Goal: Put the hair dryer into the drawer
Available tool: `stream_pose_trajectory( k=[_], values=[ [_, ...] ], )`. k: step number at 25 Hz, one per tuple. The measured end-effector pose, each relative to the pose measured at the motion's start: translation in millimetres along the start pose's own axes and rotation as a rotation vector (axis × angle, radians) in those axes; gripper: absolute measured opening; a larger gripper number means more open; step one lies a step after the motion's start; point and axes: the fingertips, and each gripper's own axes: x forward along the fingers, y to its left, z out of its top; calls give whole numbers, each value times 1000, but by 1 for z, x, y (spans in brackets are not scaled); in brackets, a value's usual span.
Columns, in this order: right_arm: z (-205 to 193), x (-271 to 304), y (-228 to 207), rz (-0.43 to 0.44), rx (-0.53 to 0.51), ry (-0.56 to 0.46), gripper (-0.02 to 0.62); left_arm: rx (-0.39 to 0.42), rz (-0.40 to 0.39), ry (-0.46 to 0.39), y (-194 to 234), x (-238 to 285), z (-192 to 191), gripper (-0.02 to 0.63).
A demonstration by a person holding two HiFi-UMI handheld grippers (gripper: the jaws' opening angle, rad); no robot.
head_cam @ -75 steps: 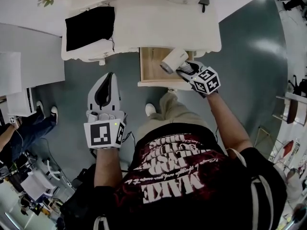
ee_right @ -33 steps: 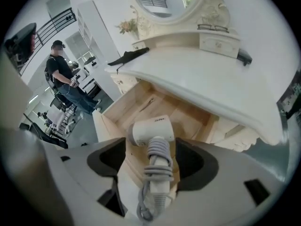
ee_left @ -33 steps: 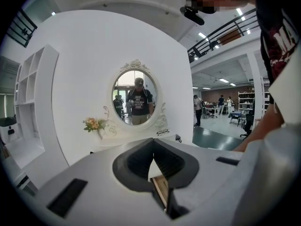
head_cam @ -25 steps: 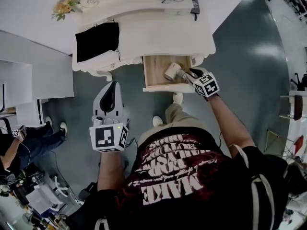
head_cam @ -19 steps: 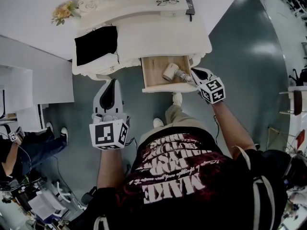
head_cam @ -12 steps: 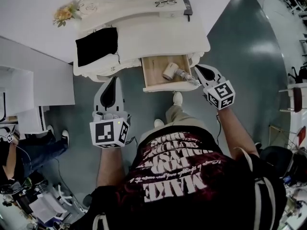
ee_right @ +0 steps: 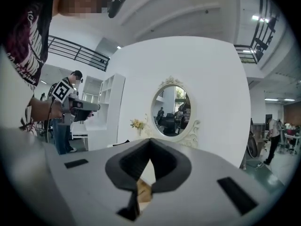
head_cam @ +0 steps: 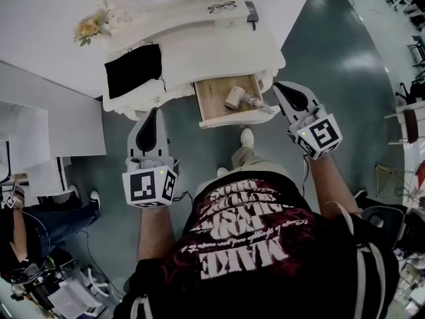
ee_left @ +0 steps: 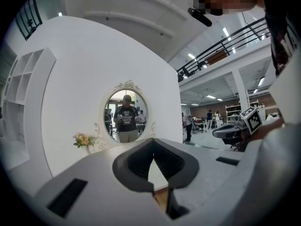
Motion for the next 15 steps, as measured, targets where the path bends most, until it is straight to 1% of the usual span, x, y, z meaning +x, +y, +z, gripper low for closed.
stream_pose_trajectory(
  k=[6,10,15],
  values=[
    [29,-12,13,-20,-44,-40,5,12,-17,-20,0,-12,1,5],
    [33,-15,17,-32,-46,-37,5,6,-33,-26,-1,-14,-1,5],
    [31,-19,27,-20,-48,-24,5,5,-39,-26,-5,-20,-4,5]
  ],
)
